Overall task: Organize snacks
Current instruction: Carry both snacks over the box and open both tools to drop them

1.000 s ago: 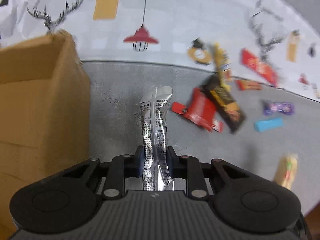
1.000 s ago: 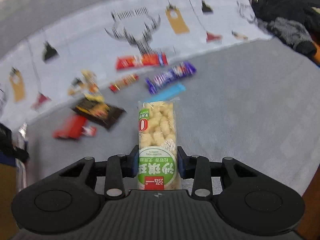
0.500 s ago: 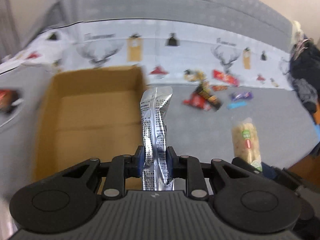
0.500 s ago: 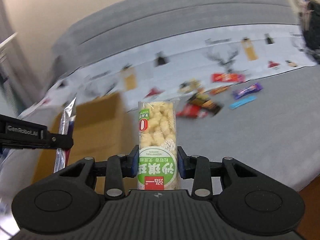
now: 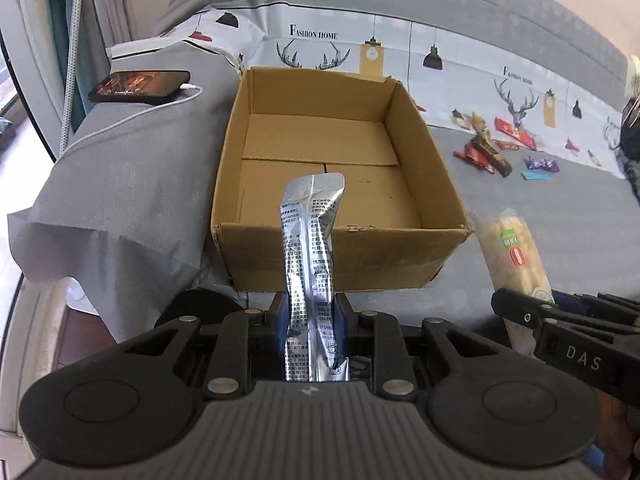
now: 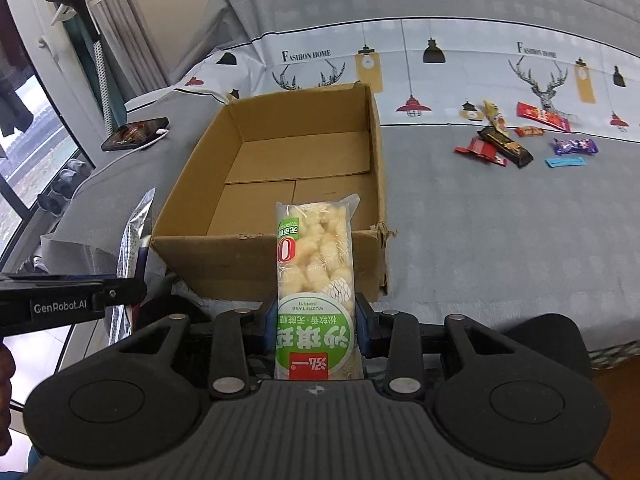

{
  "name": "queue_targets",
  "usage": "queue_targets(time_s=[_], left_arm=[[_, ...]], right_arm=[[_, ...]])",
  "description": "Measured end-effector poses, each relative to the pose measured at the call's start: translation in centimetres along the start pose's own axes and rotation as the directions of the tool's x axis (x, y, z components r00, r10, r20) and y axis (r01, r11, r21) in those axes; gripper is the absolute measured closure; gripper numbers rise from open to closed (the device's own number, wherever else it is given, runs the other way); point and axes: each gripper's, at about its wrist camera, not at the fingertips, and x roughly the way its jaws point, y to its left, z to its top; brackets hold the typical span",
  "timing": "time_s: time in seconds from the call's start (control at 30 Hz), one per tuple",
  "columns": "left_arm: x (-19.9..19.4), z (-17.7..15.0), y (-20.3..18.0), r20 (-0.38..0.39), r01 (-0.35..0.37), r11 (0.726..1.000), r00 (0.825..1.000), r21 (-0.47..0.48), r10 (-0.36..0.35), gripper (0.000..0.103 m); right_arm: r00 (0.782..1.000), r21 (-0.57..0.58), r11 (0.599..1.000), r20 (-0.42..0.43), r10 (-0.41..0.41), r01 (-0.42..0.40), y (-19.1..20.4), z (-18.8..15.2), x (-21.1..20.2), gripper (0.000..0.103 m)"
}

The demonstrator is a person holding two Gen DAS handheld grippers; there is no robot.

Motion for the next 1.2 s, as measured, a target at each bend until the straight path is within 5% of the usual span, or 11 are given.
queue_targets(time_s=[0.53, 1.2], left_arm=[[-0.9, 0.5, 0.7, 0.033, 0.037, 0.999, 0.999, -0.024, -0.037, 0.077], [2.6, 10.1, 1.8, 0.088, 0.045, 0.998, 0.995, -0.048, -0.04, 0.077]], right_arm=[[0.998, -0.049, 0.998, 0.048, -0.047, 0.05, 0.9, 0.4, -1.2, 0.065], [0.993, -0.075, 0.994, 0.093, -0.077, 0.084, 1.0, 6.3, 3.1, 0.064]])
